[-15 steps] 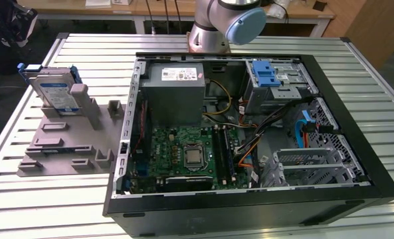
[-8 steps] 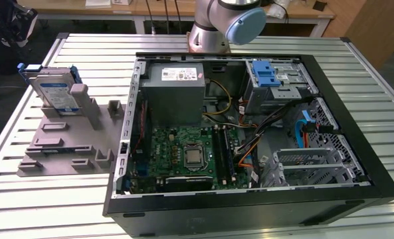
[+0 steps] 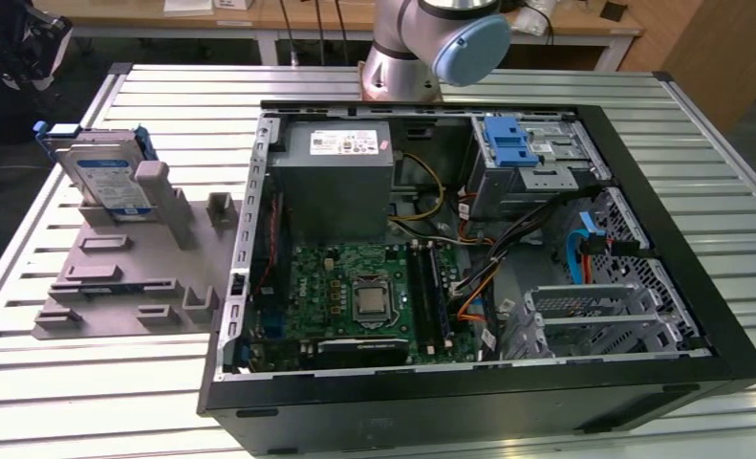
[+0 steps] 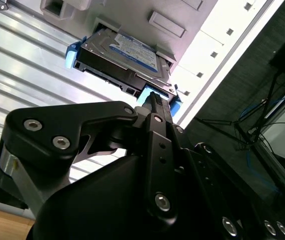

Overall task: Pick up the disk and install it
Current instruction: 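Pick up the disk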

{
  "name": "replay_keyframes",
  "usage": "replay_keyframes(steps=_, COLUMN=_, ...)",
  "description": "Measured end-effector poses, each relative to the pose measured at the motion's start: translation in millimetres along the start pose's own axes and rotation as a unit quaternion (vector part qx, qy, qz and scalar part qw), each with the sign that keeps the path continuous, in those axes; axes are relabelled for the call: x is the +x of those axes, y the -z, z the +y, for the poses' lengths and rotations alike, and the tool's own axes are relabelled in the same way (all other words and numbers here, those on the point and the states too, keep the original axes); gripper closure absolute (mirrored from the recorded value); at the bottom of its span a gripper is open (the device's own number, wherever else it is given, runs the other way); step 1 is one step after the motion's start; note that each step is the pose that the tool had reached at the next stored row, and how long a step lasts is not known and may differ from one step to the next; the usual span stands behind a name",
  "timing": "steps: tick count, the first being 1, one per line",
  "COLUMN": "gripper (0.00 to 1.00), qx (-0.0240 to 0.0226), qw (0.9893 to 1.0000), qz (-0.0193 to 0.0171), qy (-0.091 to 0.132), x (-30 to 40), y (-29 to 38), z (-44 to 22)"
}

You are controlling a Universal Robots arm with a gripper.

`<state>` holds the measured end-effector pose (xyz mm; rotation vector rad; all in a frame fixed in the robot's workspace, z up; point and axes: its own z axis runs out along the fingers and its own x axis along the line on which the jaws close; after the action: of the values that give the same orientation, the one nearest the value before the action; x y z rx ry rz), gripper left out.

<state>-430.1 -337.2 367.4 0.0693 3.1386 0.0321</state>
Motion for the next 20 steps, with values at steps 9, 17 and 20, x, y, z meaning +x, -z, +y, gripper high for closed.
replay_keyframes(steps=9, gripper=0.89, qx=0.0, qw=1.0, qz=0.0, qy=0.002, x=0.0, y=-0.1, z=0.0)
replay_keyframes(steps=17, gripper=0.89, qx=0.0, qw=1.0, qz=0.0001, qy=0.004, x=0.0, y=-0.1, z=0.0)
replay_keyframes(steps=20, gripper=0.89, qx=0.0, qw=1.0, qz=0.0001, qy=0.005, x=0.0, y=-0.1, z=0.0)
